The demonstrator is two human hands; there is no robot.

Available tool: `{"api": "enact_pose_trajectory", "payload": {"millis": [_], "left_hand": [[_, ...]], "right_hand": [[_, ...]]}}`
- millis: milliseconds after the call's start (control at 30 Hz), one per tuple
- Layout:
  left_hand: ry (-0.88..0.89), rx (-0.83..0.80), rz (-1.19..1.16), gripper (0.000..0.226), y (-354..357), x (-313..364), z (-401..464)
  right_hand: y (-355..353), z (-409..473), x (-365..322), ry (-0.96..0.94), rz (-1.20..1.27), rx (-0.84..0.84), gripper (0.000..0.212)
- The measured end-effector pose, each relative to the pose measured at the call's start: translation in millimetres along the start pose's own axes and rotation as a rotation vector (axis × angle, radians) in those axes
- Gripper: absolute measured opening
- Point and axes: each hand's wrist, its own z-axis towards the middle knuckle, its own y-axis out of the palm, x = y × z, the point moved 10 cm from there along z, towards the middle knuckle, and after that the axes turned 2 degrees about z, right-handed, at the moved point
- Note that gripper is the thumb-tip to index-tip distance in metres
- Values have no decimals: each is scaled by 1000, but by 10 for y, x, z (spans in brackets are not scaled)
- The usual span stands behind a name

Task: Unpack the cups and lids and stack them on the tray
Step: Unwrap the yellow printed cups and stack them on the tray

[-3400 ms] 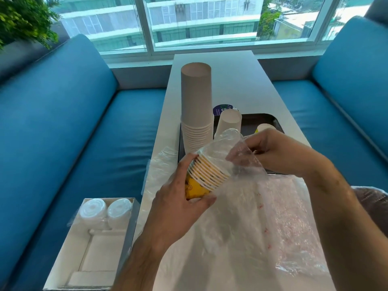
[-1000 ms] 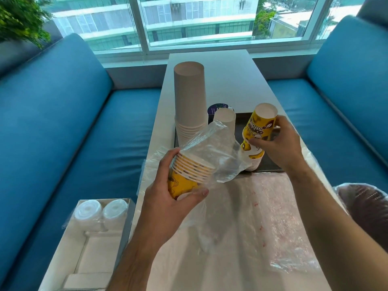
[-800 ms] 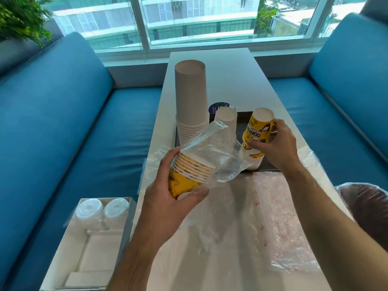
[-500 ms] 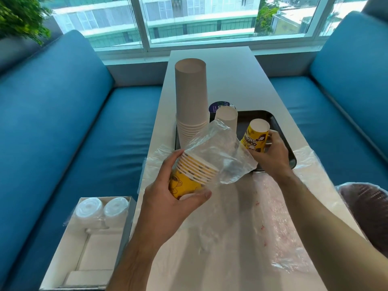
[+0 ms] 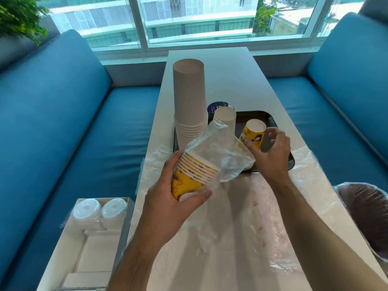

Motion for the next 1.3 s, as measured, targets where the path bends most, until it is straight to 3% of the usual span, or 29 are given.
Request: {"api": "enact_pose_trajectory", "payload": {"millis": [67,133,233,367,500,700,933,1067,1200,1300], "left_hand": [[0,-11,46,91,12,-23,2],[-4,-23,91,93,33,-35,5],[-5,-37,133,92,69,-37,15],[10,-54,196,92,107,-17,16],[10,-69,261,92,125,-8,6],[-9,-78,321,90,127,-30,-9],[-44,-88,334,92,101,-75,-21],[-60,-85,308,92,80,-85,-33],[-60,-84,292,90,90,-65,-48],[-56,-73,269,92,74,-54,-53]], "right_hand": [[-188,-72,-326,-80,106,50,31],[-269,-127,-657,-163,220,-15,24],[-126,-257,-1076,-239,333,-361,29],[191,-604,-1275,-238,194,-875,13],[317,-822,-1362,-251,182,-1097,17],[413,-970,-1405,-315,120,-1169,19],[387,-930,-1401,-324,133,-1095,22],[318,-826,-1341,-171,297,-1065,24],[386,-944,-1369,-256,183,-1115,26],[353,-897,-1363,-280,230,-1046,25]]}}
